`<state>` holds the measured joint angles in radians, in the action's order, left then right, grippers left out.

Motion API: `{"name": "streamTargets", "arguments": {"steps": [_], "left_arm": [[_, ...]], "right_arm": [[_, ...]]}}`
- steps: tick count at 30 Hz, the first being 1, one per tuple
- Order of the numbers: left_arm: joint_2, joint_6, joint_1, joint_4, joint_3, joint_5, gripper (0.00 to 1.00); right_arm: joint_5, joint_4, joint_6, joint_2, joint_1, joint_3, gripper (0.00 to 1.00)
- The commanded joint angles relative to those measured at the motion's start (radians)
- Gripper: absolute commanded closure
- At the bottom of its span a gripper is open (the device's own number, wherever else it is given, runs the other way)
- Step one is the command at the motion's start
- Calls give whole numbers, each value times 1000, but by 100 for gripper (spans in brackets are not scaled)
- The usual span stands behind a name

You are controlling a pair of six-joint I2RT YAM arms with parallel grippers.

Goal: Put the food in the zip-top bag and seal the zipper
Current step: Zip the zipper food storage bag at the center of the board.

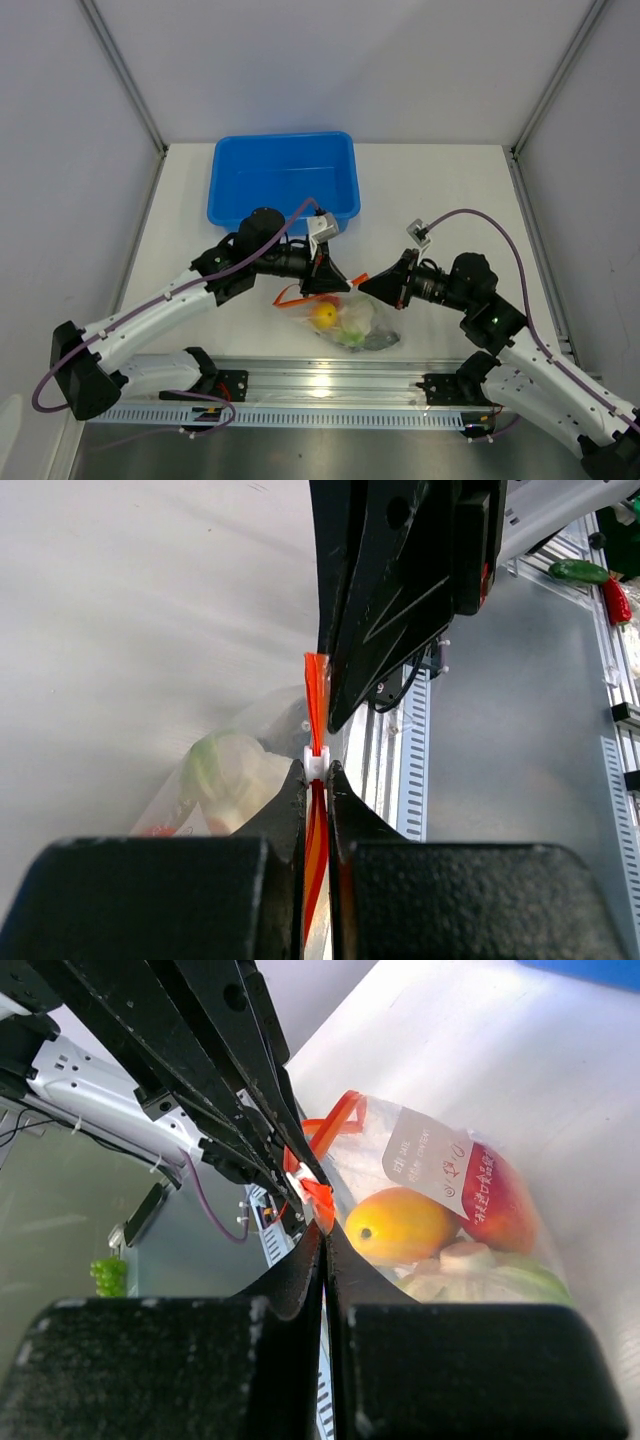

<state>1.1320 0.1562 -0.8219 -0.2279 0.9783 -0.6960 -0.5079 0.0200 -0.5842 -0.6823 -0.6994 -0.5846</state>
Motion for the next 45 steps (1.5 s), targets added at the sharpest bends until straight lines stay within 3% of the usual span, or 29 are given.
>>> {"name": "streamTargets", "arguments": {"steps": [1,5,7,10,11,13,28,40,45], "left_arm": [[-41,-20,4,-60,-29,7,100],[-52,-23,6,-50,-38,-36,99],[-48,-23,6,-50,-35,-36,99],[-38,-23,6,-51,-33,-43,99],[-37,-21,6,-50,-32,-46,100],[-37,-20,6,-48,-30,-53,99],[-48,-9,7,-41,-32,-53,100],[-46,-14,7,-41,-26,-56,99],[-44,-17,9,-45,-26,-54,100]], "right_arm": [[36,103,-13,32,29,-12,100],[-116,55,67,-20,47,-46,100],[-158,-66,124,-58,47,-105,99],[-198,-173,222,-92,49,-178,84],[-205,-189,247,-98,51,-191,72],[-227,-210,260,-105,54,-215,64],[-360,-104,201,-178,92,-189,65],[-391,-65,182,-214,92,-181,78],[-409,-78,195,-226,92,-178,78]]}}
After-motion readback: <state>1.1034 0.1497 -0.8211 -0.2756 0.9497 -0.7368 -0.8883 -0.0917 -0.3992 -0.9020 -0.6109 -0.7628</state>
